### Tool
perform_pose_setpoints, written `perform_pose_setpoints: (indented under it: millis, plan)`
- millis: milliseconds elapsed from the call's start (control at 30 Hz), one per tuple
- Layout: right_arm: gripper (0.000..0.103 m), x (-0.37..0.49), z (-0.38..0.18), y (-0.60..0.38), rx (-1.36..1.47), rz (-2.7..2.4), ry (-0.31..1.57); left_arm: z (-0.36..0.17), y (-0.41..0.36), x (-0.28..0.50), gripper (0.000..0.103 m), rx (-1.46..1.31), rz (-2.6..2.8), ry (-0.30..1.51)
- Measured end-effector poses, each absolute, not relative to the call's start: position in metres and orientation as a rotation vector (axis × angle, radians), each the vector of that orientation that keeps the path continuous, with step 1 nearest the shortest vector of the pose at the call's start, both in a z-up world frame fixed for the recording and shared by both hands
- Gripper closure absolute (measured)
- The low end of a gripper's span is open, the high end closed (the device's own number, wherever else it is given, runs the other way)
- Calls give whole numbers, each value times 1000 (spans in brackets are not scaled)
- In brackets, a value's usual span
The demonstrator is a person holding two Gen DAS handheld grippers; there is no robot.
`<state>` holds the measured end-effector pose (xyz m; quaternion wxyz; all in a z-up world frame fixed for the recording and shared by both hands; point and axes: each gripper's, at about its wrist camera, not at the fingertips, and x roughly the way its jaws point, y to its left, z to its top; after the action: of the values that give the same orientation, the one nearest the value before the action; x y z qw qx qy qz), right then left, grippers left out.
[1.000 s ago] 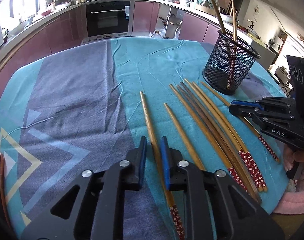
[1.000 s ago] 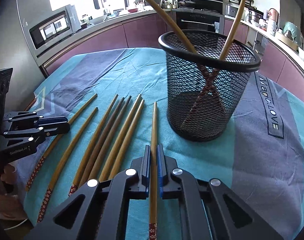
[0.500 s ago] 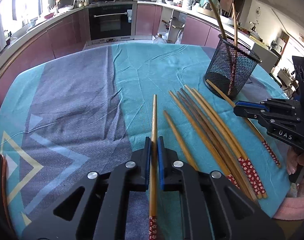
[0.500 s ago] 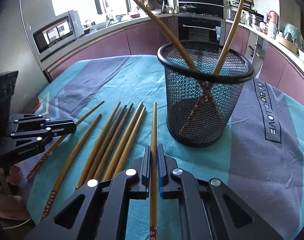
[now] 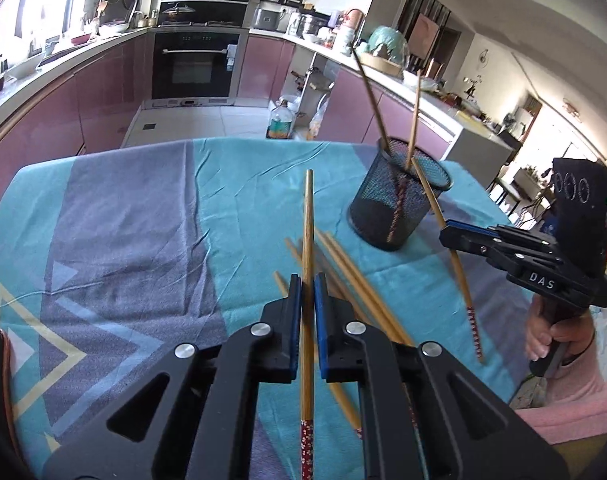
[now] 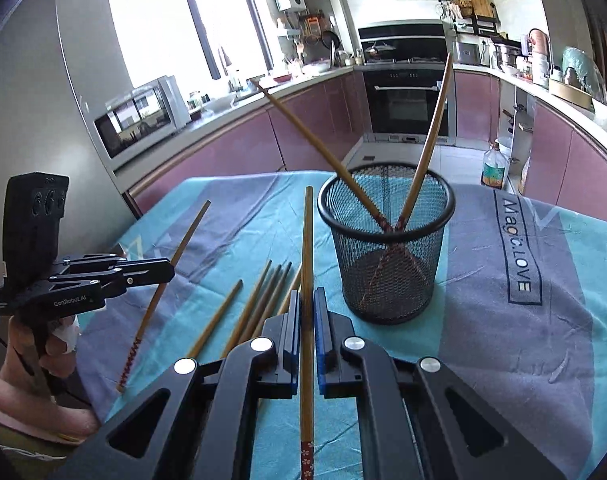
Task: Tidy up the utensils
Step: 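Lift both held chopsticks upright and carry them over the mesh cup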
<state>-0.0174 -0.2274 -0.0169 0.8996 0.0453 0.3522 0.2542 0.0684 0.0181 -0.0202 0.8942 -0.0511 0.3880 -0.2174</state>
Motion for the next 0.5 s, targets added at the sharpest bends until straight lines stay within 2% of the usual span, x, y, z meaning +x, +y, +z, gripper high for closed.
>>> perform_pose_setpoints:
  millis: [500]
  plan:
    - [98, -29, 17, -253, 169, 532, 598, 40, 22, 51, 96, -178, -575, 649]
